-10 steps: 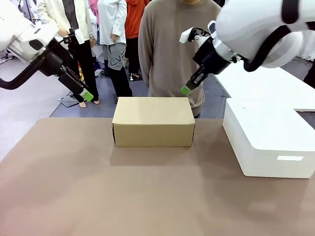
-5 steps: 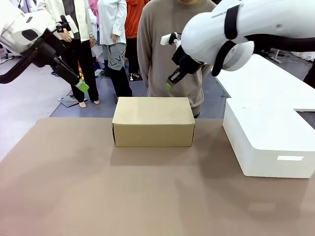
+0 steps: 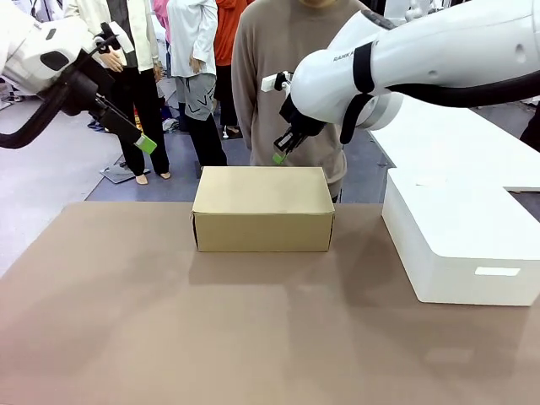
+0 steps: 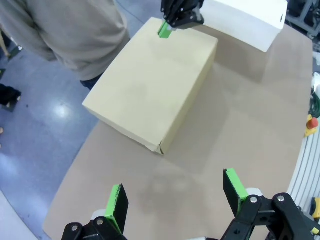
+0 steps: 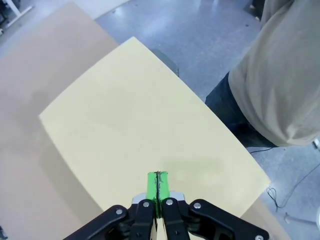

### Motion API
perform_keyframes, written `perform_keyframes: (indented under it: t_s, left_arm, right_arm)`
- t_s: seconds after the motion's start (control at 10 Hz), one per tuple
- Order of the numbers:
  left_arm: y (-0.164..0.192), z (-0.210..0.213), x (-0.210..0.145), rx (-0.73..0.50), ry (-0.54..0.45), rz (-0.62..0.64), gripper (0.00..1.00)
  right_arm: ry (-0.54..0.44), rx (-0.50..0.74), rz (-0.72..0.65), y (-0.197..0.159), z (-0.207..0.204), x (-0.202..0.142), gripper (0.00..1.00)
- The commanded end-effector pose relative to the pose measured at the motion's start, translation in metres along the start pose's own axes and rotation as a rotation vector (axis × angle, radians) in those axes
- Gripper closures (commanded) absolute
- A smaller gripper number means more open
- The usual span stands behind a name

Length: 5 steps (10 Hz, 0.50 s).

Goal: Pack the shoes into the box.
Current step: Press down on the lid of the Shoes Box.

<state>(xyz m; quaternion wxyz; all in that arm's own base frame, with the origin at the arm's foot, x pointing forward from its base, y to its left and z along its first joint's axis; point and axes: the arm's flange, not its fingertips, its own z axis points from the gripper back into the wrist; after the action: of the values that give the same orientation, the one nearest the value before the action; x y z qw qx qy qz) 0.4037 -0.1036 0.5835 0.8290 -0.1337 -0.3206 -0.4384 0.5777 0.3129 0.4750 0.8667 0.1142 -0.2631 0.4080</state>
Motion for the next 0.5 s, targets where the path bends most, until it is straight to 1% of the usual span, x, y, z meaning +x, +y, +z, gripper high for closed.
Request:
perform_keyframes:
  t_s: [0.0,0.2,0.4]
  left_arm:
    - [0.001,0.001,-0.001,-0.002,0.009,-0.008,0.00]
    - [0.001,0.001,-0.001,-0.002,0.009,-0.008,0.00]
    - [0.001,0.001,-0.001,-0.002,0.009,-0.008,0.00]
  right_arm:
    - [0.017,-0.054,-0.046,-0.008,-0.016,0.018,1.00]
    - [0.037,-0.081,-0.065,-0.016,-0.036,0.023,1.00]
    - [0.052,-0.081,-0.082,-0.022,-0.052,0.026,1.00]
